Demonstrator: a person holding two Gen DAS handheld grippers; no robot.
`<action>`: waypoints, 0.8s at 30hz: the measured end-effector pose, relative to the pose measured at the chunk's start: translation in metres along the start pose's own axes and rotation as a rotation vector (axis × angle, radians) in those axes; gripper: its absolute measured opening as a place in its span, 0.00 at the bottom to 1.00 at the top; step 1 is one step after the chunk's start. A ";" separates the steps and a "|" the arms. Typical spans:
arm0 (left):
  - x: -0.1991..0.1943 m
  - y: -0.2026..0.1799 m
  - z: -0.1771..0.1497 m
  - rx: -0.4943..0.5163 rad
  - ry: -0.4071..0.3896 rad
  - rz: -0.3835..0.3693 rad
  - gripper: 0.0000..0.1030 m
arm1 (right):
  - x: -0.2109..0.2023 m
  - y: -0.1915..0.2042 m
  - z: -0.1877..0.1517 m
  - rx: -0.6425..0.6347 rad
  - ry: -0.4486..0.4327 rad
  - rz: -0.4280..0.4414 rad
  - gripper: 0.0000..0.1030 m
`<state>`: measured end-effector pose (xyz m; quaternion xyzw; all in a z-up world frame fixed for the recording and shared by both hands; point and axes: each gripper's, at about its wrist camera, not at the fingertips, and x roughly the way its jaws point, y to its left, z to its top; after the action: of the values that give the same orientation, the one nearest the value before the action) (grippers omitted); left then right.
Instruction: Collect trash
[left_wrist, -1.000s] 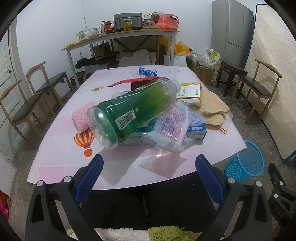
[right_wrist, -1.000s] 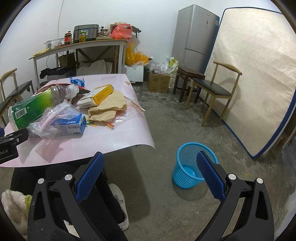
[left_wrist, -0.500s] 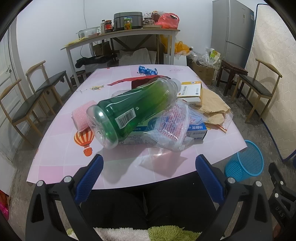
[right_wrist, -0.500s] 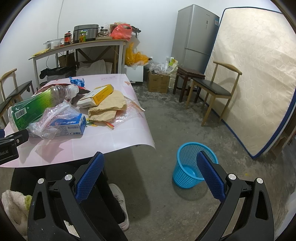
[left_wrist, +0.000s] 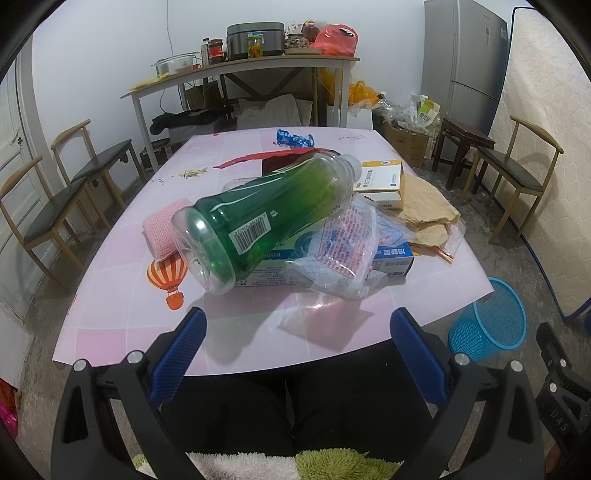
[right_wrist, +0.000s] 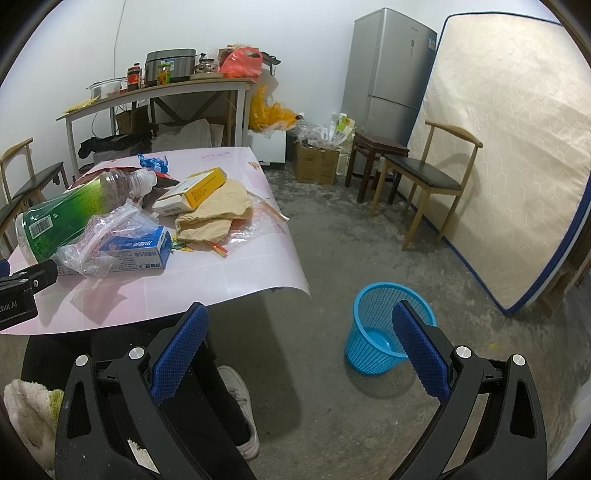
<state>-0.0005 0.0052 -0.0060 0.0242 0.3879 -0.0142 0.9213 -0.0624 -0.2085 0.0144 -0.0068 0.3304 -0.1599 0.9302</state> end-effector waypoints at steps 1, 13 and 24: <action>0.000 0.000 -0.001 0.000 -0.001 0.000 0.95 | 0.000 0.000 0.000 0.001 0.000 0.001 0.93; 0.003 0.000 -0.005 -0.003 -0.008 -0.020 0.95 | 0.002 -0.003 0.000 0.000 -0.001 0.002 0.93; 0.001 0.004 -0.004 -0.017 0.005 -0.134 0.95 | 0.003 0.011 0.013 0.003 -0.017 0.023 0.93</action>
<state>-0.0026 0.0091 -0.0094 -0.0096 0.3909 -0.0725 0.9175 -0.0485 -0.2001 0.0218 -0.0028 0.3221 -0.1494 0.9349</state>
